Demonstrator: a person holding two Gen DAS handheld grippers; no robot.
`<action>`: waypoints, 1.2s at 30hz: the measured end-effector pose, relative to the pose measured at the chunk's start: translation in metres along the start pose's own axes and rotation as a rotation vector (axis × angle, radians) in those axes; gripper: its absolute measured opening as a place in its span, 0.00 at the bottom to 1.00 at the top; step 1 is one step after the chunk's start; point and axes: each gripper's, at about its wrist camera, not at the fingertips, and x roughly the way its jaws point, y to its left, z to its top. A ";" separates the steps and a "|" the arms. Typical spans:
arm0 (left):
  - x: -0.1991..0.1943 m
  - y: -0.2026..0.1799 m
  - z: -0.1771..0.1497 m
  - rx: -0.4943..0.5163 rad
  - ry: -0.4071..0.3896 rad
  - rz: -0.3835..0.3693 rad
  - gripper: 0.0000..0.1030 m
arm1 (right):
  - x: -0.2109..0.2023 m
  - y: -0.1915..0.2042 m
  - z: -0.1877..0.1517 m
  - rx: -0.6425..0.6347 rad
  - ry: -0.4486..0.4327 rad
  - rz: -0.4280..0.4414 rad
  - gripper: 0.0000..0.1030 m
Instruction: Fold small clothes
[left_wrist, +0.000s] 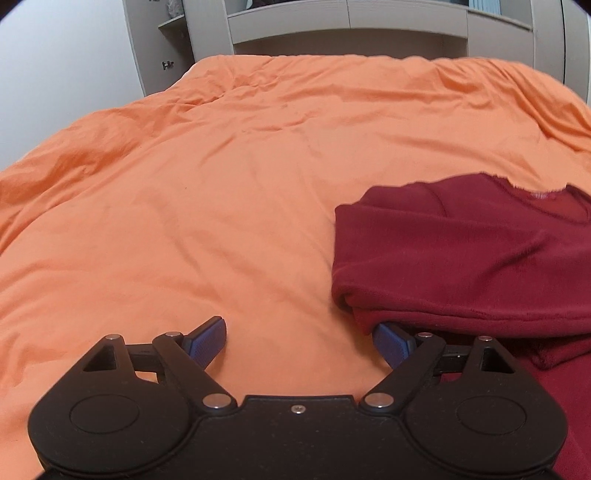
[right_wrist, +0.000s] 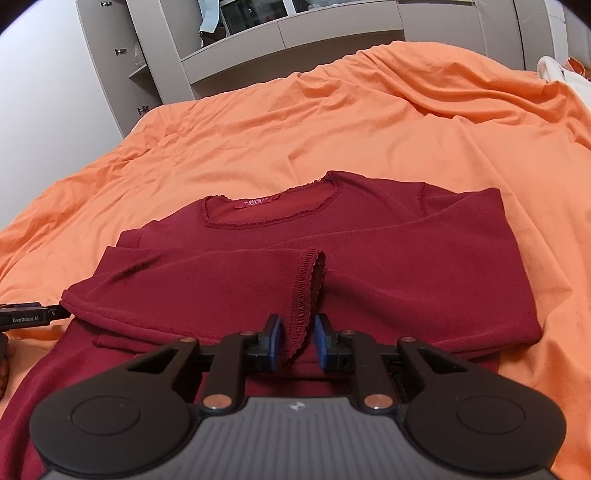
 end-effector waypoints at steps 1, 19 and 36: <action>-0.002 0.000 0.000 0.007 0.005 0.008 0.86 | -0.001 0.001 0.000 -0.006 -0.001 -0.007 0.30; -0.108 0.007 -0.030 -0.061 -0.109 -0.166 0.99 | -0.084 0.004 -0.016 -0.150 -0.066 -0.034 1.00; -0.268 -0.053 -0.165 0.160 -0.459 -0.469 0.99 | -0.215 0.027 -0.123 -0.495 -0.215 -0.088 1.00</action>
